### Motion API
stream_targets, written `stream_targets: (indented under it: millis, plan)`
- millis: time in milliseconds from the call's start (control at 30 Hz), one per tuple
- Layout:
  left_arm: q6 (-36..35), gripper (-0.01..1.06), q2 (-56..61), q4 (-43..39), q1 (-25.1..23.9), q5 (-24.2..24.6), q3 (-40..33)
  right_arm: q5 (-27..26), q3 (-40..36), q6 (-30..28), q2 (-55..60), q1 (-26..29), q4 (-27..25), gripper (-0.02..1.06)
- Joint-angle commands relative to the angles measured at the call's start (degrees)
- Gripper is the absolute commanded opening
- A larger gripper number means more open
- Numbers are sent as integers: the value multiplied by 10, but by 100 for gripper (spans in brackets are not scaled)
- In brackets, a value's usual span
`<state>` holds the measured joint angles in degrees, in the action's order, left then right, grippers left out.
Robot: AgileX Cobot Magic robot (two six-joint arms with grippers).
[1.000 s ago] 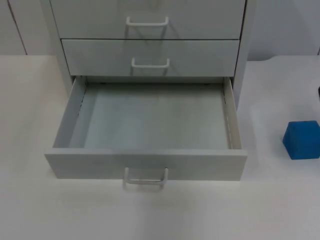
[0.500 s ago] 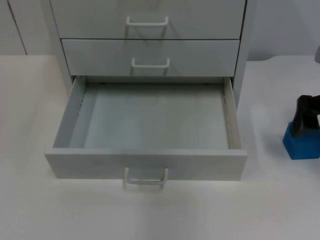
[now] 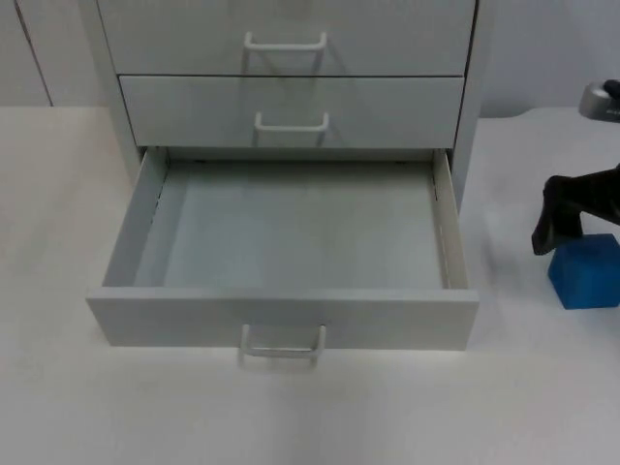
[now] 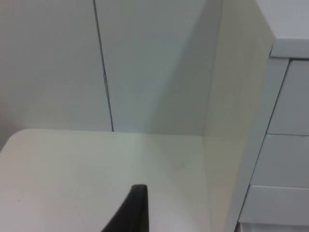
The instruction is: Open the drawer with the left hand, place the block into the drawer with the right hand, then close the drawer with the left hand.
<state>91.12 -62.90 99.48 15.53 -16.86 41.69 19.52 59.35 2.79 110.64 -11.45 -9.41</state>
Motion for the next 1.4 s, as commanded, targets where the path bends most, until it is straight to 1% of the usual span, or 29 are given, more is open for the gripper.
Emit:
stream_targets:
  millis: [0,133,167,200,267,300,333,367,400,467,500,533,700,767,867,933,1067,1100,1300,1333,1367]
  plan:
    - [2,105,0,5,-1,-1,3,-5,4,8,4,-5,2,94]
    - [5,105,0,5,-1,-1,3,-8,4,10,18,-5,2,72]
    - [5,105,0,5,-1,-1,3,-8,4,10,18,-5,2,72]
    - [5,105,0,5,-1,-1,3,-9,4,10,24,-5,2,66]
    - [12,105,0,5,-1,-1,3,-12,4,10,28,-5,2,60]
    - [14,105,0,5,-1,-1,3,-14,4,10,28,-5,2,54]
    - [14,105,0,5,-1,-1,3,-14,4,10,28,-5,2,54]
    - [15,105,0,5,-1,-1,3,-15,4,11,28,-5,2,48]
    - [15,105,0,5,-1,-1,3,-15,4,13,27,-5,2,38]
    - [15,105,0,5,-1,-1,3,-14,4,27,26,-5,2,12]
    - [15,105,0,5,-1,-1,3,-14,4,27,26,-5,2,12]
    - [15,105,0,5,-1,-1,3,-12,4,27,26,-5,2,1]
    - [16,105,0,5,-1,-1,3,13,4,27,9,-12,4,0]
    - [16,105,0,5,-1,-1,3,23,4,24,-17,-19,6,0]
    - [16,105,0,5,-1,-10,3,43,4,24,-72,-43,18,0]
    - [18,105,0,5,-1,-10,3,53,4,24,-90,-50,18,0]
    - [17,105,0,5,-1,-6,3,90,4,24,-171,-89,20,0]
    - [17,105,0,5,-1,-6,3,90,4,24,-171,-89,20,0]
    - [17,105,0,5,-1,0,3,122,13,24,-257,-144,22,0]
    - [17,105,0,5,-1,0,3,122,13,24,-257,-144,22,0]
    - [17,105,0,5,-1,0,3,122,18,24,-263,-157,31,0]
